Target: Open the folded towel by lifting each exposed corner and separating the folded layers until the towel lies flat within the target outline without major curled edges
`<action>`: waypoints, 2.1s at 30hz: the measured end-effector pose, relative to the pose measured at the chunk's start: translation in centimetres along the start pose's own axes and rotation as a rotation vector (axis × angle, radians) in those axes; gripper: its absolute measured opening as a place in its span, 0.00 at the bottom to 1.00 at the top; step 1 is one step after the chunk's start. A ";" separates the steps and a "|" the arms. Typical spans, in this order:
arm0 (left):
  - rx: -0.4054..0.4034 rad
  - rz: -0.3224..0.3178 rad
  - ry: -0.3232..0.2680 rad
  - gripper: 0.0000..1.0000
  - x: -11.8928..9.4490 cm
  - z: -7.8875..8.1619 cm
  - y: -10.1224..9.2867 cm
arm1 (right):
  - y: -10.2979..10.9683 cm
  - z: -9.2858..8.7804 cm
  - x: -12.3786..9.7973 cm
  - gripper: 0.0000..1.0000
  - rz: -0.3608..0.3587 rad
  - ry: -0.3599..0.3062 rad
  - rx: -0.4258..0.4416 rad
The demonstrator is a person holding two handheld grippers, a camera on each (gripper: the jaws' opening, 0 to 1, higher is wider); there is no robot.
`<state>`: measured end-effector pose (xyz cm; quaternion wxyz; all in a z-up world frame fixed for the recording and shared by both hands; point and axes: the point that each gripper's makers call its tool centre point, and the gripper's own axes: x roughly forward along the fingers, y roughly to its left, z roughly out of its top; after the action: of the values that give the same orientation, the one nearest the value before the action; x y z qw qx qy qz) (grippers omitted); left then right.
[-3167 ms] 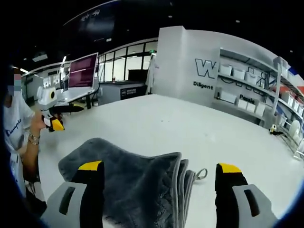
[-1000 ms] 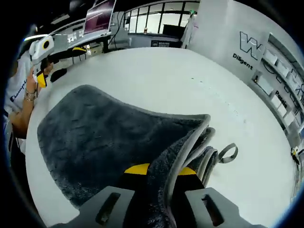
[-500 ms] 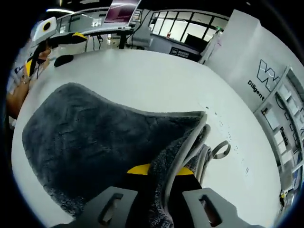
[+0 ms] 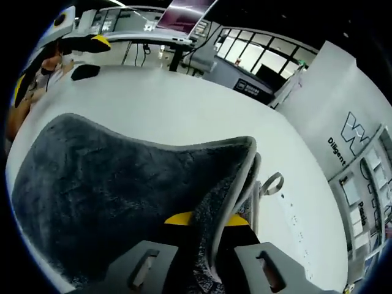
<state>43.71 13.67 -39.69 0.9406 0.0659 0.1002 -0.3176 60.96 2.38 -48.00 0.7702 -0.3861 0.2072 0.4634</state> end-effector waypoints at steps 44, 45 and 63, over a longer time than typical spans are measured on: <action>-0.029 0.044 -0.023 0.99 -2.1 -0.4 -0.2 | -3.3 4.5 -1.5 0.66 -0.182 -0.042 0.090; -0.030 0.046 -0.024 0.99 -2.2 -0.4 -0.2 | -3.2 4.5 -2.2 0.68 -0.182 -0.043 0.091; -0.055 0.068 -0.045 0.99 -3.1 -0.2 0.4 | 5.7 5.4 -8.2 0.99 0.031 -0.068 0.157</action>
<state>41.49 15.82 -39.11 0.9544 0.0365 0.0855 -0.2838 51.76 3.64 -41.47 0.7975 -0.3053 0.2226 0.4703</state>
